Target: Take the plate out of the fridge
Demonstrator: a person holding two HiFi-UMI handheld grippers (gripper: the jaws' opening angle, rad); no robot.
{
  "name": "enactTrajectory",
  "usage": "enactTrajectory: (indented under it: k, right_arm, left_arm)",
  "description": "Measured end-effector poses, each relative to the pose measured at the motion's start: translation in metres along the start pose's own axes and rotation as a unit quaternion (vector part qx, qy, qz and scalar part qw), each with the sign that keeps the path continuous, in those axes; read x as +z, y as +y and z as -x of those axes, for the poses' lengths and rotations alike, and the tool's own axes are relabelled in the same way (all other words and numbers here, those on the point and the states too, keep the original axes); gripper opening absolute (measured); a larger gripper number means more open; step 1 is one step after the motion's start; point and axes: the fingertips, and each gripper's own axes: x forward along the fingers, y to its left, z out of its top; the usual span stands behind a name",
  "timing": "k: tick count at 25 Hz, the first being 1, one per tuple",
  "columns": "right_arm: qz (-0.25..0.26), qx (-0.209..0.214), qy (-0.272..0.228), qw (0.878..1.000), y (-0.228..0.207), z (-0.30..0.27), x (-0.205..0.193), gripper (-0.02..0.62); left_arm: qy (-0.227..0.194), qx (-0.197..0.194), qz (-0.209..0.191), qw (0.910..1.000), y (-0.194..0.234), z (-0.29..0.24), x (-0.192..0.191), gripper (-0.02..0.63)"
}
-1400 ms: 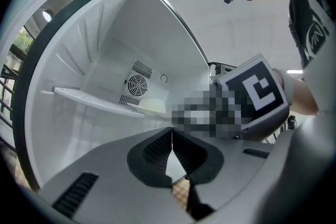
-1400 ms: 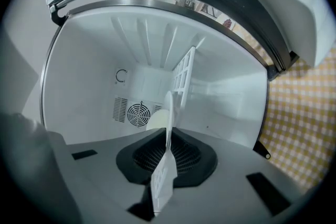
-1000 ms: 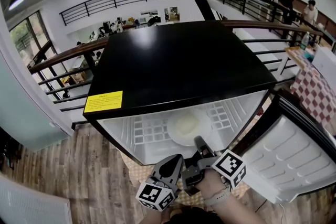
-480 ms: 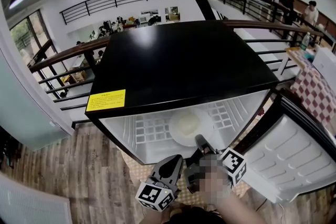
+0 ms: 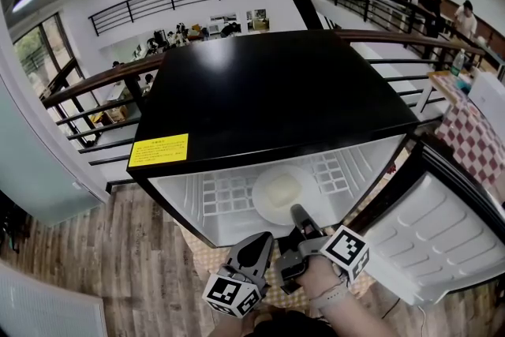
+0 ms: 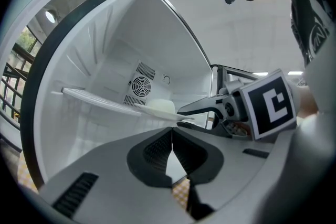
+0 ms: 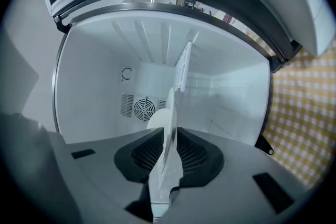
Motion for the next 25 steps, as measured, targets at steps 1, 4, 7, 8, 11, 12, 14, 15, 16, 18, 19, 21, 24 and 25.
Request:
enactTrajectory:
  k: [1, 4, 7, 8, 11, 12, 14, 15, 16, 18, 19, 21, 24, 25]
  right_arm:
    - [-0.001, 0.001, 0.001, 1.000, 0.000, -0.002, 0.000, 0.064]
    - [-0.016, 0.009, 0.000, 1.000, -0.002, -0.006, 0.000, 0.064]
    - [-0.039, 0.028, -0.005, 0.999, -0.002, -0.010, 0.001, 0.063]
    - [-0.049, 0.033, -0.008, 0.998, -0.002, -0.010, 0.001, 0.063]
    - [-0.059, 0.037, -0.020, 0.997, -0.003, -0.005, 0.001, 0.052]
    - [-0.060, 0.036, -0.022, 0.997, -0.004, -0.003, 0.000, 0.052]
    - [-0.060, 0.033, -0.021, 0.997, -0.004, -0.001, -0.001, 0.051]
    - [-0.057, 0.033, -0.020, 0.998, -0.004, 0.000, -0.002, 0.051]
    - [-0.054, 0.034, -0.020, 0.998, -0.004, 0.000, -0.002, 0.052]
    - [-0.048, 0.035, -0.023, 0.998, -0.004, 0.000, 0.000, 0.052]
    - [-0.047, 0.035, -0.025, 0.998, -0.004, 0.000, 0.001, 0.054]
    - [-0.047, 0.039, -0.027, 0.998, -0.004, -0.002, 0.004, 0.054]
    - [-0.054, 0.045, -0.028, 0.997, -0.004, -0.004, 0.005, 0.052]
    - [-0.059, 0.046, -0.029, 0.997, -0.004, -0.005, 0.004, 0.052]
  left_arm:
    - [0.000, -0.001, -0.001, 1.0000, 0.000, 0.000, 0.000, 0.010]
    - [0.003, -0.001, 0.001, 1.0000, -0.001, 0.000, -0.002, 0.011]
    - [0.004, -0.001, 0.002, 1.0000, -0.002, 0.001, -0.003, 0.011]
    - [0.003, -0.001, 0.002, 1.0000, -0.002, 0.001, -0.003, 0.011]
    - [0.001, -0.001, 0.003, 1.0000, -0.001, 0.001, -0.002, 0.011]
    - [0.001, 0.000, 0.004, 1.0000, -0.001, 0.000, -0.002, 0.010]
    - [0.001, 0.000, 0.006, 1.0000, -0.001, 0.000, -0.002, 0.011]
    - [0.001, 0.000, 0.006, 1.0000, -0.001, 0.000, -0.002, 0.011]
    - [0.001, 0.000, 0.005, 1.0000, -0.001, 0.000, -0.002, 0.011]
    - [0.000, 0.000, 0.005, 1.0000, -0.002, 0.000, -0.003, 0.011]
    - [0.000, 0.000, 0.005, 1.0000, -0.002, 0.000, -0.003, 0.011]
    - [0.001, -0.001, 0.005, 1.0000, -0.003, 0.000, -0.003, 0.010]
    - [0.002, -0.002, 0.005, 1.0000, -0.004, 0.001, -0.005, 0.011]
    - [0.003, -0.002, 0.004, 1.0000, -0.004, 0.002, -0.005, 0.011]
